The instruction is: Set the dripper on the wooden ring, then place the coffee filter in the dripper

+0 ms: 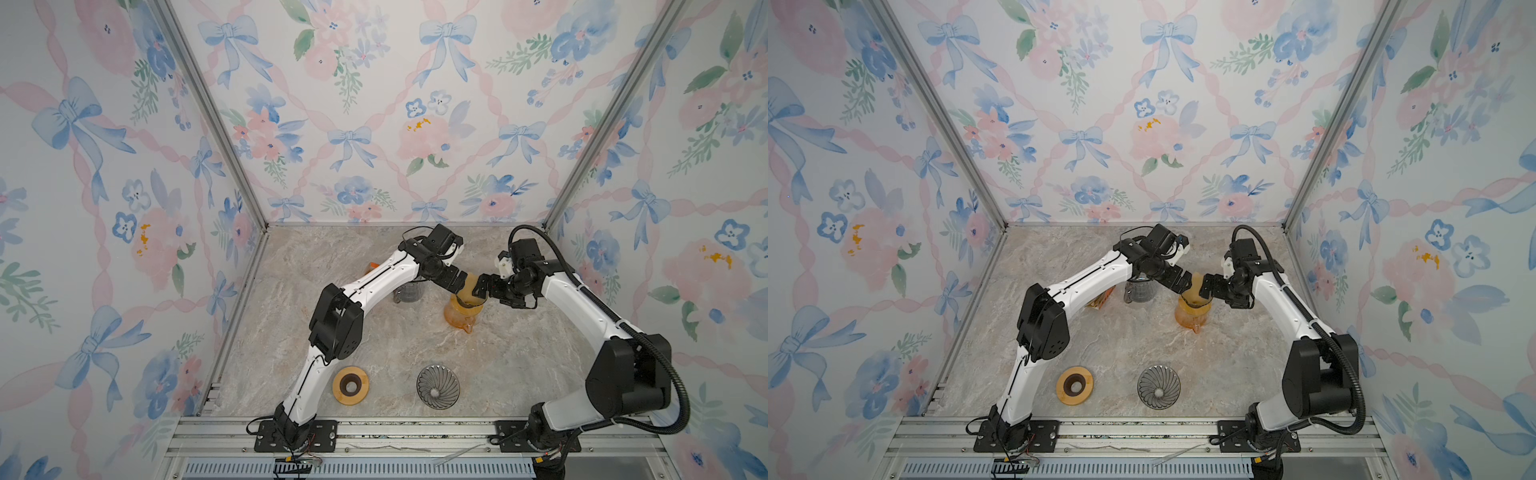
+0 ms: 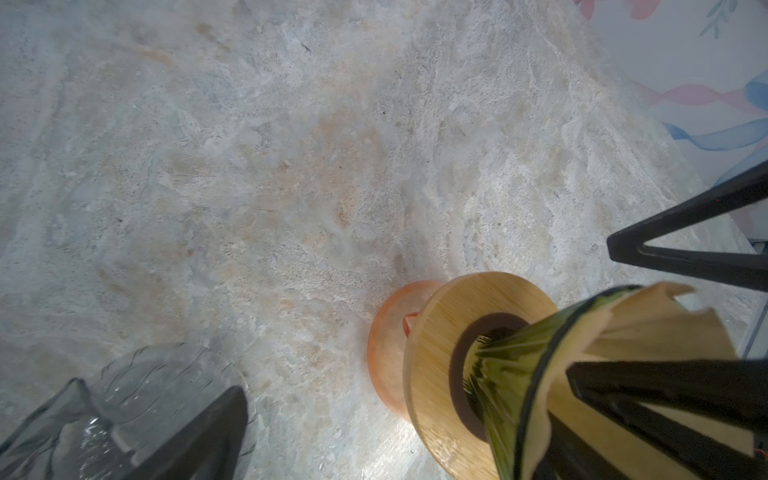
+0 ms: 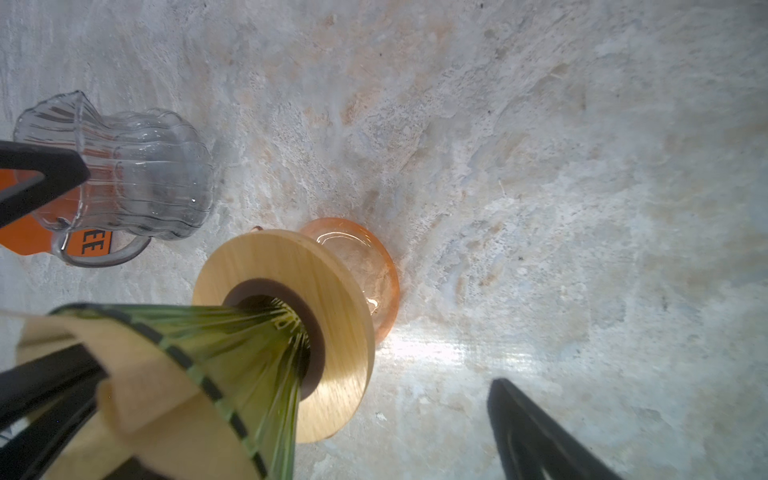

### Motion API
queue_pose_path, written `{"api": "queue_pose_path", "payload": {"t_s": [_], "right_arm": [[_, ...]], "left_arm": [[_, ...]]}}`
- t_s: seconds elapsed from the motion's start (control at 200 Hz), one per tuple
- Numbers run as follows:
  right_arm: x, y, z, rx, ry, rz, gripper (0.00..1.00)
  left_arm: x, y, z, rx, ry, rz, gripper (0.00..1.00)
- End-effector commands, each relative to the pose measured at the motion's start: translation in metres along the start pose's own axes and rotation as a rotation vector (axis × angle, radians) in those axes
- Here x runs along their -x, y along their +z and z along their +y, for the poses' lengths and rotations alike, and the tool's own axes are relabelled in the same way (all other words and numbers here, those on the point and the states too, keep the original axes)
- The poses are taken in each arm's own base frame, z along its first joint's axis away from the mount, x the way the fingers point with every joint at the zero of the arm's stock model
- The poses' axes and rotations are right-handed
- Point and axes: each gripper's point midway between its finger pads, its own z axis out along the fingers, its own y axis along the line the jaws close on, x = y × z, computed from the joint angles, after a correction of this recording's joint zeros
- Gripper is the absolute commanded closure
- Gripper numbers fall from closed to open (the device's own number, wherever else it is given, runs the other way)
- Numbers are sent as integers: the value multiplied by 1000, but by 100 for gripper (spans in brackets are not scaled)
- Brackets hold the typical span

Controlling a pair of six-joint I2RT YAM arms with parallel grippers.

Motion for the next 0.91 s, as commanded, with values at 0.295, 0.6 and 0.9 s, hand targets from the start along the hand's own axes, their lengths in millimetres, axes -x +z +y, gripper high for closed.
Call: {"api": "queue_pose_path", "payload": {"t_s": [0.295,0.6,0.9], "right_arm": [[10,-3,-21,-39,43,-20,4],[6,-5,-10,26,35,-9,4],[-6,1,-12,25,53,24,4]], "left_arm": [[-5,9,11,18,-31,29,2],[-5,9,11,3,-40,29,2],[-5,9,11,0,-38,31,2]]}}
